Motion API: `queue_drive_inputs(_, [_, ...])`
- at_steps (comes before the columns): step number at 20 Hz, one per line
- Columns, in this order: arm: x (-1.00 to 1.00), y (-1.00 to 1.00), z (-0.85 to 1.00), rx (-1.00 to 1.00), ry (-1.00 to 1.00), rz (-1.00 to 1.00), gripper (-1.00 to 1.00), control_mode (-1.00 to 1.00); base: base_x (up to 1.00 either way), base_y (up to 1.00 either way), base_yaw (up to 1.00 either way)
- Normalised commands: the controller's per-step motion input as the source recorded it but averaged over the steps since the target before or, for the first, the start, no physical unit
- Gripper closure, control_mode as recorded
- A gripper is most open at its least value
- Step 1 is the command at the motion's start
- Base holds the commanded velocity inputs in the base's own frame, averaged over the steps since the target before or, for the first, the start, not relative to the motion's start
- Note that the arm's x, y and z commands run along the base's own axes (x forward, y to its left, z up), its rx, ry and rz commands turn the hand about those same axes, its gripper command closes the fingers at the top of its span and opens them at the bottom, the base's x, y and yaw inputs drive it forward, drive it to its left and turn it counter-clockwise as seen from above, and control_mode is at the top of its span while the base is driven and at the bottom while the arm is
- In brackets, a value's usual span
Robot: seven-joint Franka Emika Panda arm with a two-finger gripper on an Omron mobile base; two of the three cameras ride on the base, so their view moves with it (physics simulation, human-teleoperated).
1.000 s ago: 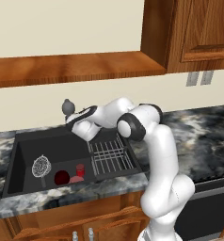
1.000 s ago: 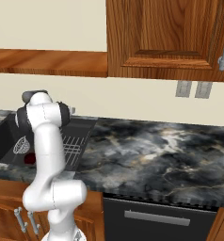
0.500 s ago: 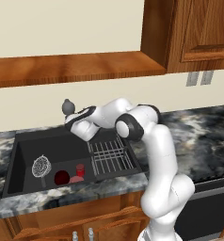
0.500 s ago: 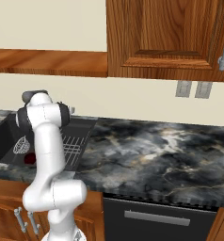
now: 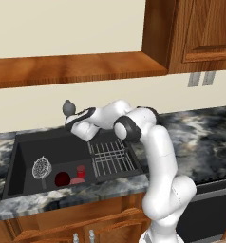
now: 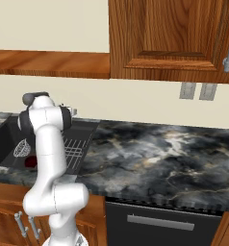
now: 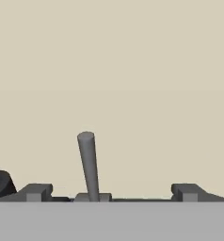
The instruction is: Pick the strainer and mug and place them in the sink. Then turn on the water.
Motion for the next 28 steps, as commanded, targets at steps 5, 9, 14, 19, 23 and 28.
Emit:
queue_drive_inputs(5, [0.25,0.00,0.00,0.00,0.00,0.00,-1.00,-1.00,0.00,0.00,0.00])
queue_drive_inputs(9, [0.16,0.00,0.00,0.00,0.00,0.00,-1.00,-1.00,0.00,0.00,0.00])
queue_drive_inputs(14, [0.09,0.01,0.00,0.00,0.00,0.00,-1.00,-1.00,0.00,0.00,0.00])
queue_drive_inputs(19, [0.02,0.00,0.00,0.00,0.00,0.00,-1.00,-1.00,0.00,0.00,0.00])
queue_drive_inputs(23, [0.01,0.00,0.00,0.00,0.00,0.00,-1.00,-1.00,0.00,0.00,0.00])
queue_drive_inputs(28, [0.00,-0.06,0.00,0.00,0.00,0.00,-1.00,-1.00,0.00,0.00,0.00])
